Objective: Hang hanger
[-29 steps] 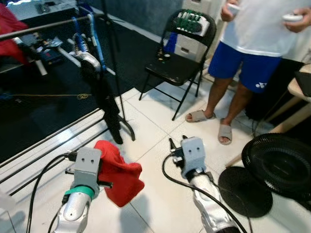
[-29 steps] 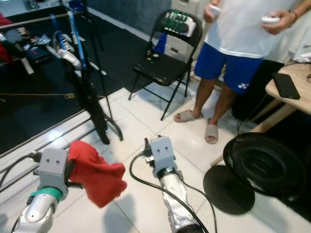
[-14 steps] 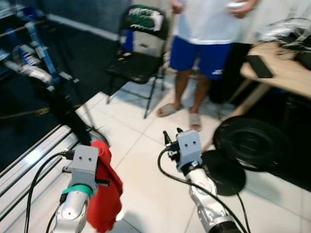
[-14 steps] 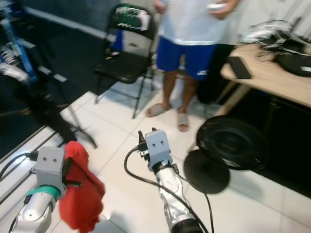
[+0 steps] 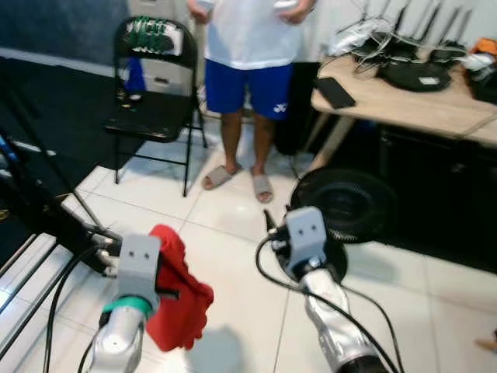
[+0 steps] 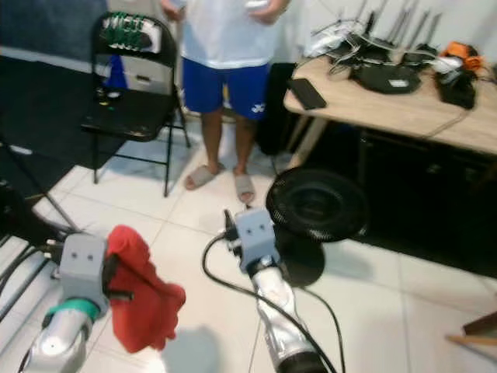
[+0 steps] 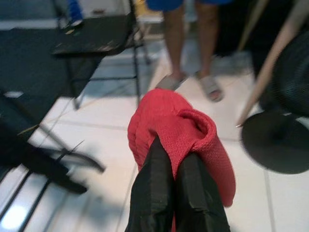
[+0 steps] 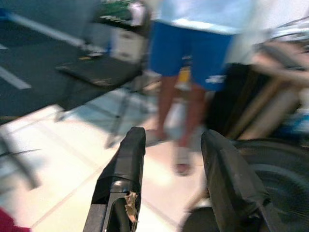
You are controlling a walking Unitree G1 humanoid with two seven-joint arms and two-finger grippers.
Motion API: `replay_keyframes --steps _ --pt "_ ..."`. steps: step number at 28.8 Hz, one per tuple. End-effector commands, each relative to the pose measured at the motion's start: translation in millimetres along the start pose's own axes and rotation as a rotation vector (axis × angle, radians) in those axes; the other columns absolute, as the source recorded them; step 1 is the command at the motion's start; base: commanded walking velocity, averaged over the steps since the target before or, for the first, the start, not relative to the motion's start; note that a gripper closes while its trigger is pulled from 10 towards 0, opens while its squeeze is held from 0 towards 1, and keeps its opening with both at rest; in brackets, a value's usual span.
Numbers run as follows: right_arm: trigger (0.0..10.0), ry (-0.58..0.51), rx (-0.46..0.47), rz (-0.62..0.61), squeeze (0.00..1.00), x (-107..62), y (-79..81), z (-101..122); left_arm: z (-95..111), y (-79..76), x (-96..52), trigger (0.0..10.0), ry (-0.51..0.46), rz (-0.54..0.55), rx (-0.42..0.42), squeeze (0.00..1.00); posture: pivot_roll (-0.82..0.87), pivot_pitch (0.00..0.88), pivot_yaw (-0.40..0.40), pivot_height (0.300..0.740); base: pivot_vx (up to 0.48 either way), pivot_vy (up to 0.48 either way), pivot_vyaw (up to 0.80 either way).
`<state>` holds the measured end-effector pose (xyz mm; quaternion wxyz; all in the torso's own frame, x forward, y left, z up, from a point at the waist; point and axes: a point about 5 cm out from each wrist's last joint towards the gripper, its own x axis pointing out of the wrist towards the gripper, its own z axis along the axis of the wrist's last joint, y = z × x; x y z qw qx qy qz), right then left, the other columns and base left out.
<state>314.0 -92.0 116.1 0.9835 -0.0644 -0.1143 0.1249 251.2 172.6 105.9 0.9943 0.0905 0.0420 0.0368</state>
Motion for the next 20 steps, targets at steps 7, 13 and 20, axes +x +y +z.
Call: replay_keyframes --steps 7,13,20 --pt "10.0 0.001 0.018 0.008 0.0 -0.3 4.8 2 6 -0.3 -3.4 10.0 -0.025 -0.003 0.014 0.0 0.01 0.068 0.049 0.74 0.0 0.0 -0.8" --pt "10.0 -0.013 0.021 0.011 0.0 1.5 5.5 6 10 -2.6 -3.4 10.0 -0.033 -0.008 0.013 0.0 0.01 0.068 0.048 0.74 0.0 0.0 -0.8" --pt "10.0 -0.018 0.022 0.011 0.0 1.9 4.8 8 14 -4.1 -2.4 10.0 -0.043 -0.011 0.009 0.0 0.01 0.068 0.047 0.74 0.0 0.0 -0.8"
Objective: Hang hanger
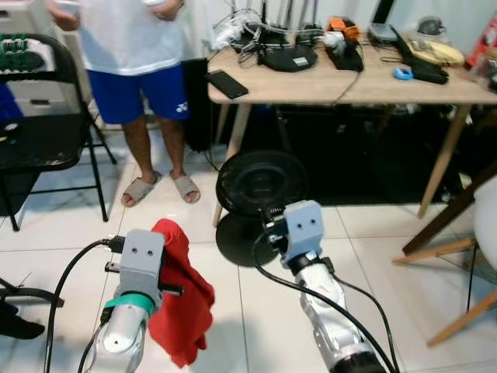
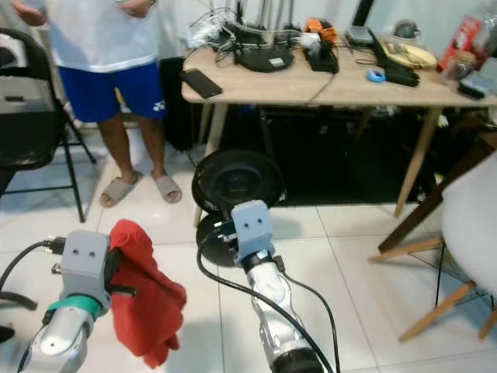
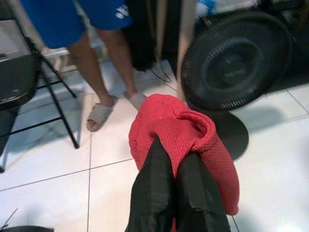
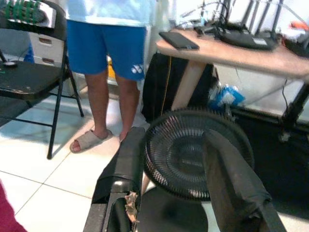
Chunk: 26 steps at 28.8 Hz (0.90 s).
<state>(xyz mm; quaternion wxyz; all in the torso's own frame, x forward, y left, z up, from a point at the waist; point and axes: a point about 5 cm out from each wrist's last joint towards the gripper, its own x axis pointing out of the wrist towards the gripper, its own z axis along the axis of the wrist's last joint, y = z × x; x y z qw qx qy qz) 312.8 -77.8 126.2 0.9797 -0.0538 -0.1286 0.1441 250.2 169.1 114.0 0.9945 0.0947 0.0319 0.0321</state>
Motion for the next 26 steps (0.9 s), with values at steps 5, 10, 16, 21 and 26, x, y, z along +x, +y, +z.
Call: replay_keyframes --steps 5,10,16,21,26 --pt "10.0 0.017 0.001 -0.023 0.0 -3.4 -7.4 -2.9 5.5 -2.4 -0.6 10.0 -0.023 -0.005 0.002 0.0 0.01 0.069 0.048 0.74 0.0 0.0 -0.8" --pt "10.0 0.021 0.003 -0.022 0.0 -4.3 -7.1 -3.0 4.8 -2.3 -1.6 10.0 -0.019 -0.006 0.006 0.0 0.01 0.071 0.047 0.74 0.0 0.0 -0.8" --pt "10.0 0.022 0.004 -0.021 0.0 -4.2 -6.9 -2.8 4.7 -2.1 -2.2 10.0 -0.016 -0.005 0.008 0.0 0.01 0.072 0.047 0.74 0.0 0.0 -0.8" --pt "10.0 0.021 0.004 -0.02 0.0 -3.9 -6.6 -2.5 4.9 -1.9 -2.1 10.0 -0.015 -0.004 0.007 0.0 0.01 0.072 0.047 0.74 0.0 0.0 -0.8" --pt "10.0 0.021 0.004 -0.02 0.0 -3.4 -6.8 -2.0 5.3 -1.8 -1.8 10.0 -0.015 -0.003 0.008 0.0 0.01 0.072 0.047 0.74 0.0 0.0 -0.8"
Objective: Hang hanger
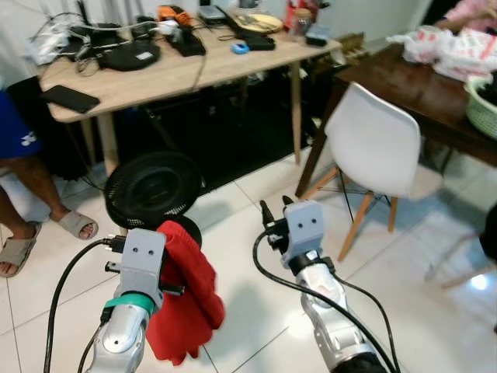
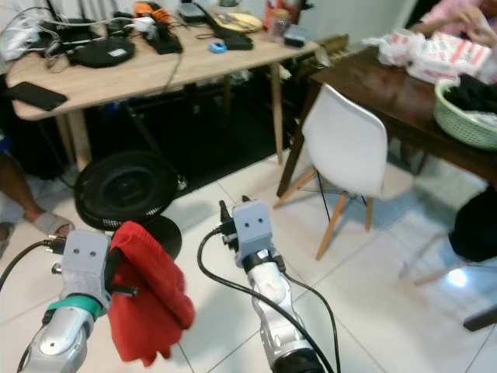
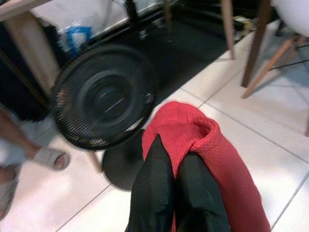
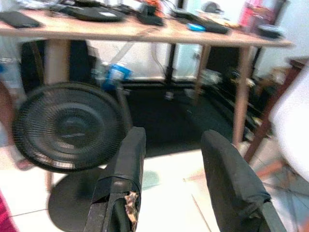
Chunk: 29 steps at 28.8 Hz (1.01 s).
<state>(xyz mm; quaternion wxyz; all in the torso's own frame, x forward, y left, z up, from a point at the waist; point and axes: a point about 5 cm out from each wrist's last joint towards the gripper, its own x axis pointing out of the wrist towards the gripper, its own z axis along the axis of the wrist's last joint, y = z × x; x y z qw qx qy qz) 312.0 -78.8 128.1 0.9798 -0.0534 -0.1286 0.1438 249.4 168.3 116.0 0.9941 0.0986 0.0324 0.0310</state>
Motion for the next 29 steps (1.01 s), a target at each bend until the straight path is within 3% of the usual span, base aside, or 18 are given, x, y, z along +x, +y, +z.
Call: replay_keyframes --steps 1,11,15,21,29 --pt "10.0 0.02 0.003 -0.02 0.0 -2.6 -5.8 -4 4 -1.4 -0.7 10.0 -0.016 -0.001 0.0 0.0 0.01 0.072 0.048 0.74 0.0 0.0 -0.8" --pt "10.0 0.015 0.006 -0.022 0.0 -2.0 -5.4 -2 5 -1.4 -0.3 10.0 -0.024 -0.004 0.004 0.0 0.01 0.073 0.049 0.74 0.0 0.0 -0.8" --pt "10.0 -0.139 -0.097 -0.022 0.0 -6.5 -7.5 15 13 -4.3 -3.8 10.0 -0.104 -0.029 0.059 0.0 0.01 0.07 0.048 0.74 0.0 0.0 -0.8" --pt "10.0 -0.208 -0.091 -0.019 0.0 0.0 -9.6 31 25 -3.9 -2.1 10.0 -0.159 -0.02 0.053 0.0 0.01 0.064 0.047 0.74 0.0 0.0 -0.8" --pt "10.0 -0.227 -0.087 -0.008 0.0 3.3 -8.5 36 36 -4.7 2.0 10.0 -0.196 -0.018 0.045 0.0 0.01 0.056 0.045 0.74 0.0 0.0 -0.8"
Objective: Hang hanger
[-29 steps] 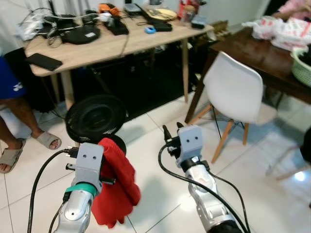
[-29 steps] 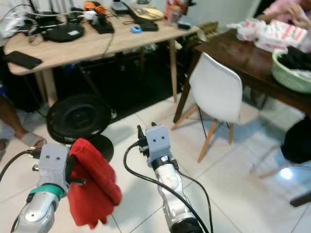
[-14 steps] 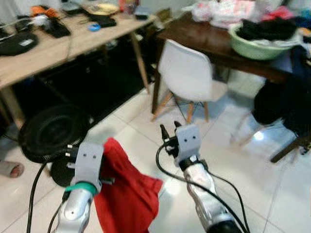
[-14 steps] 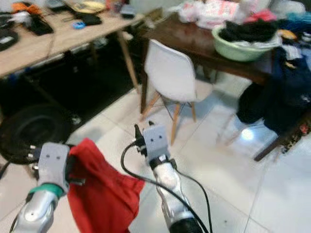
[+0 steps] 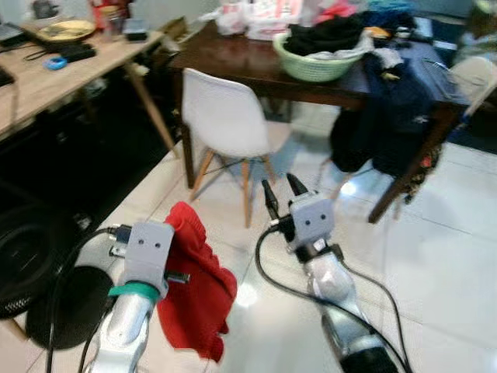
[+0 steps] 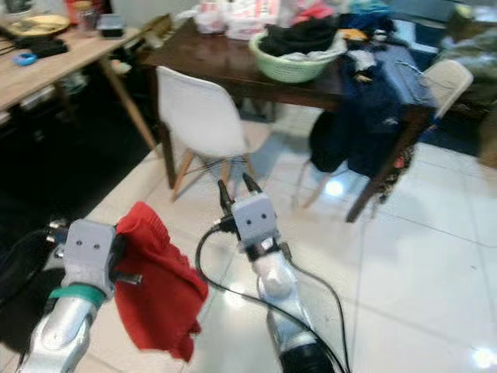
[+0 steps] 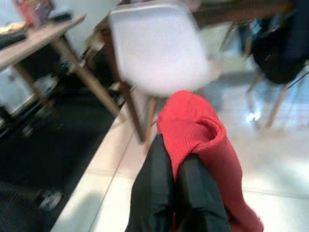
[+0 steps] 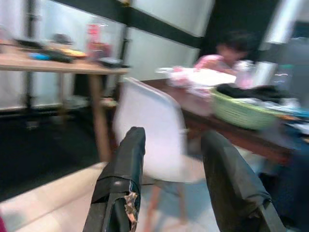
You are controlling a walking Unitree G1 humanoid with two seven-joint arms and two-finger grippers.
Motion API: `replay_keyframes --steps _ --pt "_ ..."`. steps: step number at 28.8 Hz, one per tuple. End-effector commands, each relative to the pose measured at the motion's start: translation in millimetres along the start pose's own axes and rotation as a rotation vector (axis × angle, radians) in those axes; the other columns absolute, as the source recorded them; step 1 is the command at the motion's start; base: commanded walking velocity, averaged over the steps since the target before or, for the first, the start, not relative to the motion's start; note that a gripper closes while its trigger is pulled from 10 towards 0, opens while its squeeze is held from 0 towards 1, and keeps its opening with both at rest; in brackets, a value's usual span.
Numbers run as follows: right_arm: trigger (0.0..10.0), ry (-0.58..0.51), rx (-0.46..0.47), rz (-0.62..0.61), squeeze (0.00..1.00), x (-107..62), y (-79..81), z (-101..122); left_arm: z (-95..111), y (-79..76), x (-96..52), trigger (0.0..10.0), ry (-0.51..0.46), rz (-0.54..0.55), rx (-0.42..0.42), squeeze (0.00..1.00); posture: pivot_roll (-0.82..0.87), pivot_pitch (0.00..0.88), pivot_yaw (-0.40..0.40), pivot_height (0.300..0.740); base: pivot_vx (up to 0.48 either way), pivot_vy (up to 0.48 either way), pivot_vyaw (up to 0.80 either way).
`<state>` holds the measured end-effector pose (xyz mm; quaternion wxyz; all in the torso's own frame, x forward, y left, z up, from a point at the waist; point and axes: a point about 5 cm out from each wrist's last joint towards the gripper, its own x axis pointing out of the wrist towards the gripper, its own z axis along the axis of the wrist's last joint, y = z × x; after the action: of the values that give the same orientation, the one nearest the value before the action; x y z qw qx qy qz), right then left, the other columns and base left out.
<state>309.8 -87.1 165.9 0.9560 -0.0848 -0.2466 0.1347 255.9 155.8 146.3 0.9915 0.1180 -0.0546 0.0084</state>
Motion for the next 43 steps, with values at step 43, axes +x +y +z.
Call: replay_keyframes --steps 43 --pt "10.0 0.232 0.277 -0.134 0.0 -5.6 -15.6 -29 19 13.0 6.8 10.0 -0.064 0.078 0.028 0.0 0.02 0.065 0.047 0.74 0.0 0.0 -0.68"
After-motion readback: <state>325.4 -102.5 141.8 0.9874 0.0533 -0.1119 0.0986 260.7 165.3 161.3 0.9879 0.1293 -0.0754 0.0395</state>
